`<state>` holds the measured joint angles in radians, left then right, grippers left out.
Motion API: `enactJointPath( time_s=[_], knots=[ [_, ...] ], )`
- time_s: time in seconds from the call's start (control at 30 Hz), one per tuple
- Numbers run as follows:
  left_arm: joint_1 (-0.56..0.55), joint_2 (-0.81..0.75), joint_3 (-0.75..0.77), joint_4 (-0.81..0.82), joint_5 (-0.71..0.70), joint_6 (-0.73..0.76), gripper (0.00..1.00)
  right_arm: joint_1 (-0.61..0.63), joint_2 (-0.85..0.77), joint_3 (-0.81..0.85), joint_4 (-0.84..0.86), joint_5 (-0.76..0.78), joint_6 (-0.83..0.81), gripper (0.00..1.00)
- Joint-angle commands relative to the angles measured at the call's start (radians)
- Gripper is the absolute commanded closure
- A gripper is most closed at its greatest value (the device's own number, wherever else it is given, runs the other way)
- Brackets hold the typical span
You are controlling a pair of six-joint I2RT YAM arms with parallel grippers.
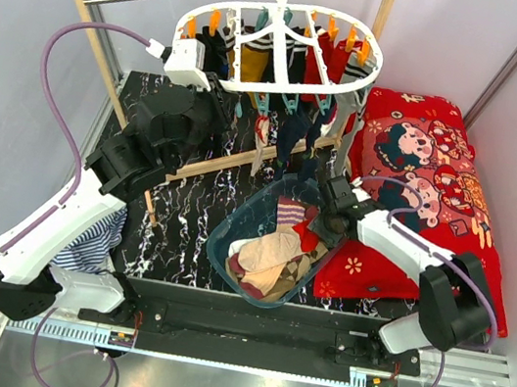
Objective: Clip the socks to the hanger
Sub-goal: Pick up the sock from the bin.
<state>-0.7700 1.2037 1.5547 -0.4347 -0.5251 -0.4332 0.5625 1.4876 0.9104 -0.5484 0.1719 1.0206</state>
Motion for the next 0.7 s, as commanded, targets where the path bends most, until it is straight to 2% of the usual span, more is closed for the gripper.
enactJointPath(
  time_s=[0.0, 0.1, 0.13, 0.23, 0.27, 0.4, 0.67],
  knots=[
    [0.0, -0.027, -0.005, 0.044, -0.013, 0.022, 1.0, -0.009, 0.046, 0.022, 0.051, 0.0, -0.02, 0.61],
    [0.0, -0.023, -0.005, 0.042, -0.012, 0.021, 1.0, -0.013, 0.069, 0.016, 0.059, -0.034, -0.036, 0.72],
    [0.0, -0.021, -0.005, 0.042, -0.01, 0.021, 1.0, -0.013, 0.069, 0.013, 0.058, -0.038, -0.049, 0.81],
    [0.0, -0.023, -0.007, 0.042, -0.012, 0.022, 1.0, -0.013, 0.037, 0.012, 0.053, -0.043, -0.094, 0.97],
    [0.0, -0.023, -0.005, 0.042, -0.013, 0.022, 1.0, -0.012, 0.007, 0.012, 0.053, -0.035, -0.106, 0.99],
    [0.0, -0.026, -0.002, 0.042, -0.018, 0.024, 1.0, -0.013, -0.075, 0.019, 0.045, -0.037, -0.203, 1.0],
    [0.0, -0.038, 0.004, 0.042, -0.023, 0.027, 1.0, -0.009, -0.234, 0.07, 0.073, -0.21, -0.62, 1.0]
  ],
)
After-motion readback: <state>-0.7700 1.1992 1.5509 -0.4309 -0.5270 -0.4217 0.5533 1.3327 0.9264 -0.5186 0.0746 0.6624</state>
